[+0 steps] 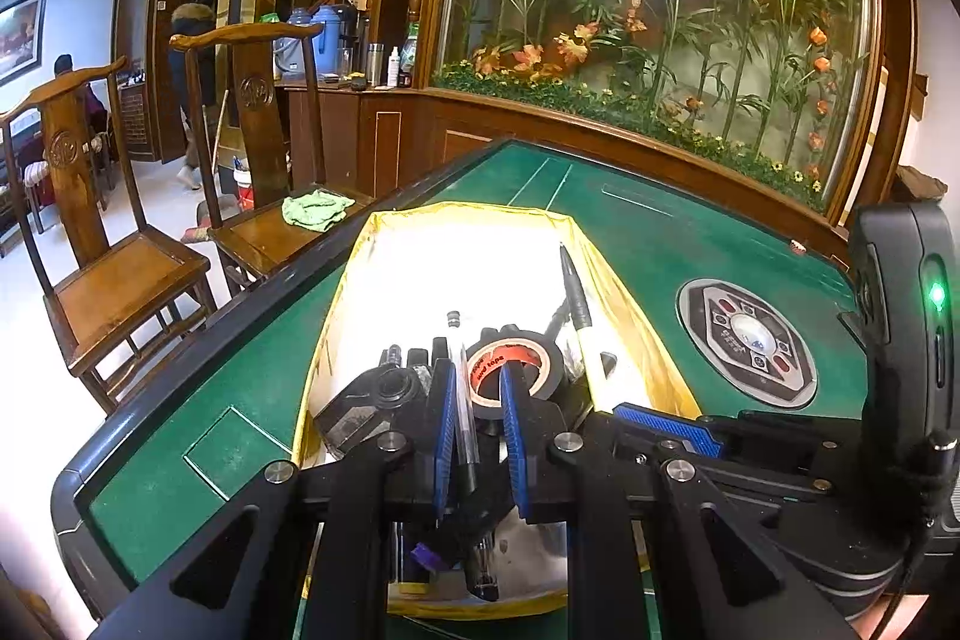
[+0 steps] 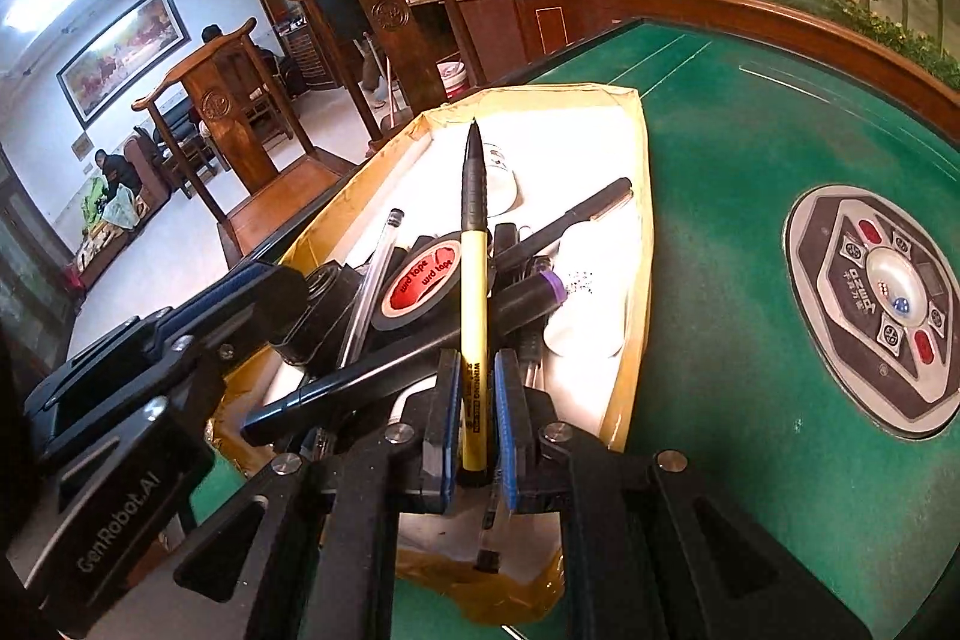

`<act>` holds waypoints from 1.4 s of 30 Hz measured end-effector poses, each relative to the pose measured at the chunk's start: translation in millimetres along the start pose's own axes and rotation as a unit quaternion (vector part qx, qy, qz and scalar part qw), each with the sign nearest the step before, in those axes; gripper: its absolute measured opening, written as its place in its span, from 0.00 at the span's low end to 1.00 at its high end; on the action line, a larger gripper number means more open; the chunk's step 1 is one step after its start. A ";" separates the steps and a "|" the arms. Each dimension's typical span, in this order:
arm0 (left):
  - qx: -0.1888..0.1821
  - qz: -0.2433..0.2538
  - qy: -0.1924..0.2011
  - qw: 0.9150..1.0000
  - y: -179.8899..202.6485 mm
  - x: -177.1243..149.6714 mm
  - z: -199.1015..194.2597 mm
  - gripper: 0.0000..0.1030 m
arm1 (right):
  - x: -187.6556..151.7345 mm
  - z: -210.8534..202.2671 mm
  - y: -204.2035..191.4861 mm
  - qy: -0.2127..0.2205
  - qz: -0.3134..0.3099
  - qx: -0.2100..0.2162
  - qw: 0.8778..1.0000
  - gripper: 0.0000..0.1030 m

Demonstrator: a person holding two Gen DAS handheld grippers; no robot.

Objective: Organize rigid objects

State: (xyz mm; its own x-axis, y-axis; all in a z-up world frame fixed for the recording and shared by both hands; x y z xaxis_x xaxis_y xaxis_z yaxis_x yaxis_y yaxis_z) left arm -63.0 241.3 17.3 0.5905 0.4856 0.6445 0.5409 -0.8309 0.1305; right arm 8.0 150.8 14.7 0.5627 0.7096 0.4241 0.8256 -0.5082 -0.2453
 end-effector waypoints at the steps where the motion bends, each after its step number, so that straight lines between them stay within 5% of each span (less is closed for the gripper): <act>1: 0.001 0.000 0.000 1.000 -0.2 0.0 0.0 0.15 | 0.2 0.0 0.5 0.000 0.000 0.002 1.000 0.10; 9: 0.005 0.002 0.003 1.000 -0.6 -0.4 -2.3 0.20 | -4.3 -10.3 -2.0 0.012 -0.008 0.001 1.000 0.11; 11: 0.005 0.001 0.007 1.000 -0.4 -0.4 -5.3 0.39 | -6.0 -14.9 -2.5 0.016 -0.009 0.000 1.000 0.17; 15: 0.014 0.004 0.019 1.000 0.9 -0.3 -14.0 0.44 | -11.5 -24.7 -1.2 0.026 -0.007 0.002 1.000 0.21; 20: 0.025 0.001 0.040 0.999 3.5 -2.7 -29.2 0.73 | -19.8 -39.3 1.7 0.041 -0.008 -0.001 0.999 0.30; 26: 0.045 0.004 0.067 0.997 8.7 -12.4 -45.2 0.88 | -38.1 -63.2 2.6 0.084 -0.023 -0.030 0.996 0.44; 42: 0.076 0.008 0.080 0.994 18.2 -24.4 -52.7 0.95 | -51.1 -63.9 8.9 0.095 -0.031 -0.035 0.994 0.48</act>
State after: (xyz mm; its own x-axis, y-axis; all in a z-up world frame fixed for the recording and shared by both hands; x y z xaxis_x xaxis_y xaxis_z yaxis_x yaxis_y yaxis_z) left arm -99.1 199.9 43.6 0.5034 0.4123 0.7594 0.6230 -0.7821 0.0117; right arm -16.0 78.8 46.6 0.4872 0.6394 0.5948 0.8500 -0.5035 -0.1550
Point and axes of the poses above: each gripper's, at about its wrist camera, not at the fingertips, and z roughly the way its jaws point, y to its right, x to its top, the point moved 4 cm from there along z, roughly the way its jaws point, and after that the axes turned 15 degrees about -y, right-handed, at the moved point
